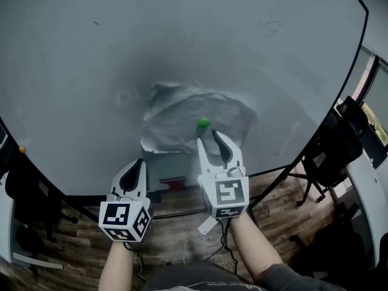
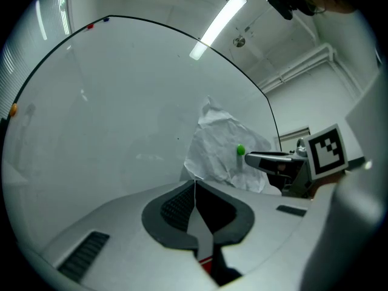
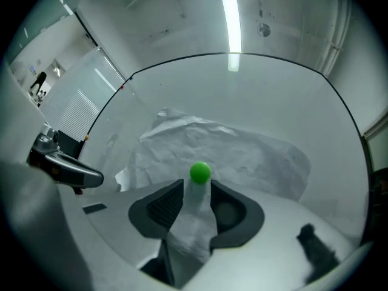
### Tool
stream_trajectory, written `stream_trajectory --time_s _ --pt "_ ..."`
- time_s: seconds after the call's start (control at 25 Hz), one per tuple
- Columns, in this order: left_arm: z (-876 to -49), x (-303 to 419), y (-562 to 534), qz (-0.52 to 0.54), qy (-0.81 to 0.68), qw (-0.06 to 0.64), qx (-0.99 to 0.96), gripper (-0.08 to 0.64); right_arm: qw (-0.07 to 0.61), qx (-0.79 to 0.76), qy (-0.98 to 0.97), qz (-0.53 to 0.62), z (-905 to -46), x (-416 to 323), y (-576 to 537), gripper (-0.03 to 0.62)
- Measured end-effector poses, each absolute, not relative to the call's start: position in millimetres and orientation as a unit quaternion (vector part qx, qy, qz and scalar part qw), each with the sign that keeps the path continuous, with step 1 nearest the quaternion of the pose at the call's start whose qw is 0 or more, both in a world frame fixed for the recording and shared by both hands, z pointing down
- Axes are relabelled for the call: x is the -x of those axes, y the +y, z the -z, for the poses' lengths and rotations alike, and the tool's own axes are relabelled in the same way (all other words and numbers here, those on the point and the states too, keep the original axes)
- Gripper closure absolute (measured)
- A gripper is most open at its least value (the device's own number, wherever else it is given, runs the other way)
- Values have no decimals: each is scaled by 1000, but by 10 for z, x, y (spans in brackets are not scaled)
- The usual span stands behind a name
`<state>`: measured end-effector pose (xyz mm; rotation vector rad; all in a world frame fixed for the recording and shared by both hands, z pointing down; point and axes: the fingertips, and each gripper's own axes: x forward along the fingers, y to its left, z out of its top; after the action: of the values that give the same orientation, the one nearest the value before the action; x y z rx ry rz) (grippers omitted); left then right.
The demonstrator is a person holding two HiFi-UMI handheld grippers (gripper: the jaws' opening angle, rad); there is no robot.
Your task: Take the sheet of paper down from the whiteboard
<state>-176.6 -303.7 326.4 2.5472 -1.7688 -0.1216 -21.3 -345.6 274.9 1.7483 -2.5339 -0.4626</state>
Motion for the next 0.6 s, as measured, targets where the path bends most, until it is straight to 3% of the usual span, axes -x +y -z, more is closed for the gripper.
stream_trajectory --time_s 0.6 --pt "-3282 1813 -3130 44 -558 25 -828 541 39 -598 -776 195 -2525 273 -3645 466"
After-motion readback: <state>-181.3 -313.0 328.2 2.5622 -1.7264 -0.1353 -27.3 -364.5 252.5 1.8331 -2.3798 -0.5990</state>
